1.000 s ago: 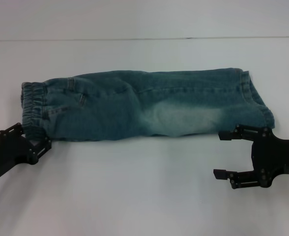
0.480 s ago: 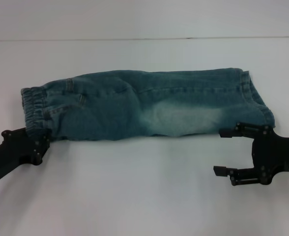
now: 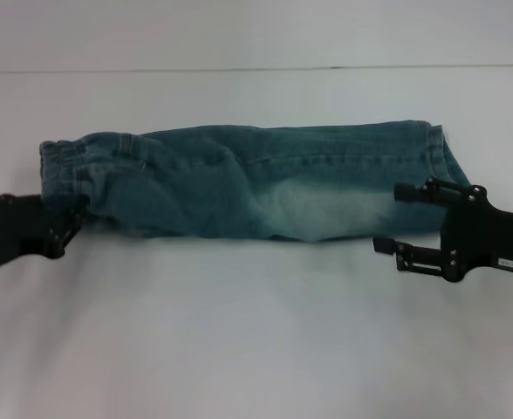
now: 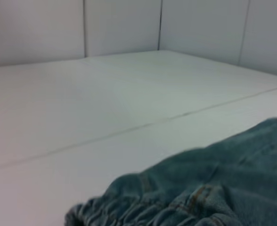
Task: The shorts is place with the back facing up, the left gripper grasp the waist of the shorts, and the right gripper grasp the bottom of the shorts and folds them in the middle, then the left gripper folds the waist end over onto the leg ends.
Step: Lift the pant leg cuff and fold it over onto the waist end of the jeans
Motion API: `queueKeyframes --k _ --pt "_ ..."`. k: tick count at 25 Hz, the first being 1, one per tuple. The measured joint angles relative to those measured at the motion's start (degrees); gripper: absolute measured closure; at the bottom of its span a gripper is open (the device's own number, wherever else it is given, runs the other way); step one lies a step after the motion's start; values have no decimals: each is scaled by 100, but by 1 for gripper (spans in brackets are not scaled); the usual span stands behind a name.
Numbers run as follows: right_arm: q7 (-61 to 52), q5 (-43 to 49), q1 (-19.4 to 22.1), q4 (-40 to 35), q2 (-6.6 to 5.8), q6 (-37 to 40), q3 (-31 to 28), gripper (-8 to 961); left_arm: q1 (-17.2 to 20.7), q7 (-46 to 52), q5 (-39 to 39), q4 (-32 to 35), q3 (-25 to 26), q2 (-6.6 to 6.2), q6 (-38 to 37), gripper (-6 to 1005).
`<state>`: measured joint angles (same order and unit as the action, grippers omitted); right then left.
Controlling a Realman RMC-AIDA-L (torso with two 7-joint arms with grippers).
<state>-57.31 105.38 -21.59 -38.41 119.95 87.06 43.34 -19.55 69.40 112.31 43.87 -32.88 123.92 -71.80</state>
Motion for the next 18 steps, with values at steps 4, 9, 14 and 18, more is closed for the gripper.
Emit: queueKeyframes --k 4,9,14,18 --pt "303 -133 -227 536 1 -506 -19 135 31 746 31 814 -240 0 -515 866" --pt "834 -409 -555 1232 15 -1161 11 347 22 1646 39 1560 -504 5 -875 865" --pt "1489 -936 -825 1847 31 -1615 16 533 -4 2524 39 2248 -902 23 -1011 867" --pt "2242 -1511 -1013 2365 50 -1994 17 621 -150 3125 43 2671 -1224 3 -1070 871"
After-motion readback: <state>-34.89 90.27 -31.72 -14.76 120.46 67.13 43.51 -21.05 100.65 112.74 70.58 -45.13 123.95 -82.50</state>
